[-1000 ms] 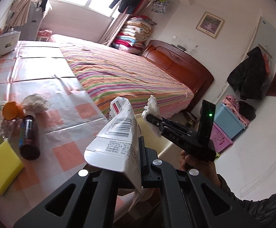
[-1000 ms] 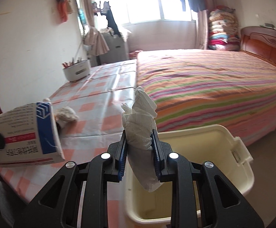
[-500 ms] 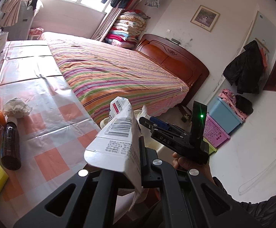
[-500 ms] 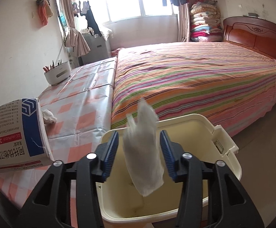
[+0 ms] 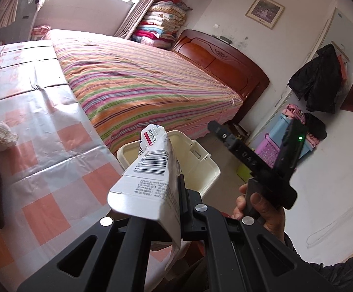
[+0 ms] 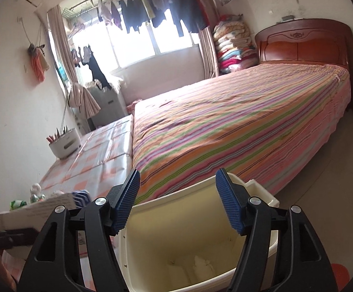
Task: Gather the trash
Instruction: 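Lower the white medicine box into the cream bin and open the left gripper, then move both tools back to the table and close the right gripper on the lace hat, then grasp the green snack bag with the left gripper and lift it, then carry the lace hat over the cream bin and open the right gripper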
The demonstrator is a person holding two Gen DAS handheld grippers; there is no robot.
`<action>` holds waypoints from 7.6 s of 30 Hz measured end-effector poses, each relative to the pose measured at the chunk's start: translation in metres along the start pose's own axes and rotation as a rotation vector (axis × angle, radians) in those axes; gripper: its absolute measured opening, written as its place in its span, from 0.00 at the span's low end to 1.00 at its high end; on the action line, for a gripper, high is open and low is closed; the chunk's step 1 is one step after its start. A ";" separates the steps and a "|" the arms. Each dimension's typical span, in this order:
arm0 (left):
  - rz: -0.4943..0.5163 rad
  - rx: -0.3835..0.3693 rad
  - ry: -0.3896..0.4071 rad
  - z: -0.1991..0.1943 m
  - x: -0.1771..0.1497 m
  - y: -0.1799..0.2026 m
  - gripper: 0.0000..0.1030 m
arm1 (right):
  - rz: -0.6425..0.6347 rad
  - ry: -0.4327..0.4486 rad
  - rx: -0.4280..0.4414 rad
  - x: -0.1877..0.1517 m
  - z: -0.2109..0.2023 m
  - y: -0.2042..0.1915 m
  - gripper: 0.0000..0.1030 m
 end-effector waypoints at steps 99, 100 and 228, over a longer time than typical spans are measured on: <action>-0.204 0.555 0.511 -0.249 -0.010 -0.175 0.76 | -0.411 -0.487 0.576 -0.041 0.208 -0.336 0.49; -0.203 0.555 0.508 -0.248 -0.010 -0.174 0.76 | -0.412 -0.483 0.573 -0.041 0.207 -0.336 0.47; -0.123 0.195 0.022 -0.005 0.012 -0.040 0.34 | -0.031 -0.289 0.076 -0.008 0.046 -0.013 0.55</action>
Point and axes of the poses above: each gripper's, at about its wrist camera, not at the fingertips, and z roughly the way its jaws point, y to its right, x to its top, the point moved 3 cm from there along z, roughly the way its jaws point, and after that the axes turned 11 degrees about -z, right-handed, at the moved point
